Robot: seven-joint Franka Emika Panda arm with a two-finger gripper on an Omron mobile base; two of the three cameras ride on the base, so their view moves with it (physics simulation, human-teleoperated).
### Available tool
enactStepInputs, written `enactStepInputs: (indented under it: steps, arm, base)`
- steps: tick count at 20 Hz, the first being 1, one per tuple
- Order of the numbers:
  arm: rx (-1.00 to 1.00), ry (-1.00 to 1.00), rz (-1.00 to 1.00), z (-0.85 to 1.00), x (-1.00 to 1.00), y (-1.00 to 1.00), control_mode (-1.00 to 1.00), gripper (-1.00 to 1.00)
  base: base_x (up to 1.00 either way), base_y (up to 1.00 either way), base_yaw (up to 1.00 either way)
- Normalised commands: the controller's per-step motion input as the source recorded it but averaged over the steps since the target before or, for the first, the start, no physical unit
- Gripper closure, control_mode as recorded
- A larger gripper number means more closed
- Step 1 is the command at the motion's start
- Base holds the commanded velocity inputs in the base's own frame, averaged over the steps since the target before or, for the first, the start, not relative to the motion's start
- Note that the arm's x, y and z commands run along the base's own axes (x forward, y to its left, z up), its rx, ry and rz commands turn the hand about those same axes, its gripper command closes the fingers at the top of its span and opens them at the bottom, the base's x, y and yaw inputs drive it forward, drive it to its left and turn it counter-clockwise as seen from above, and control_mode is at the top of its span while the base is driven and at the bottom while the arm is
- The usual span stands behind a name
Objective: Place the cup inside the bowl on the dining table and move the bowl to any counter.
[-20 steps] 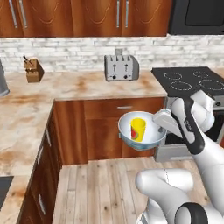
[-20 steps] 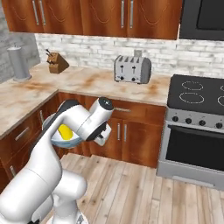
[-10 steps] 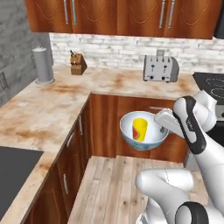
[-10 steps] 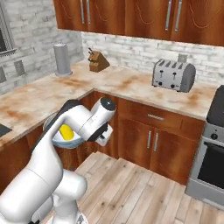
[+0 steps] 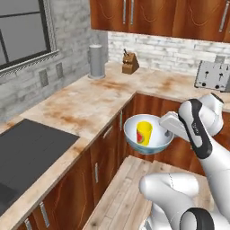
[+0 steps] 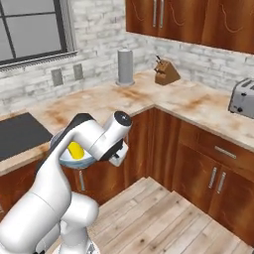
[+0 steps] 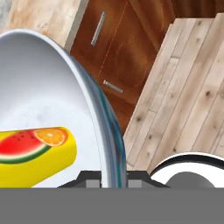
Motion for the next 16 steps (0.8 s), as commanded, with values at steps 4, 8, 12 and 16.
enactStepInputs:
  steps: [4, 8, 12, 16]
  arm:
    - [0.0, 0.0, 0.0, 0.0, 0.0, 0.0, 1.0, 1.0]
    - [0.0, 0.0, 0.0, 0.0, 0.0, 0.0, 1.0, 1.0]
    - [0.0, 0.0, 0.0, 0.0, 0.0, 0.0, 1.0, 1.0]
    - [0.0, 0.0, 0.0, 0.0, 0.0, 0.0, 1.0, 1.0]
  base:
    - [0.0, 0.0, 0.56]
    - [0.0, 0.0, 0.57]
    - [0.13, -0.01, 0.57]
    - [0.39, -0.3, 0.53]
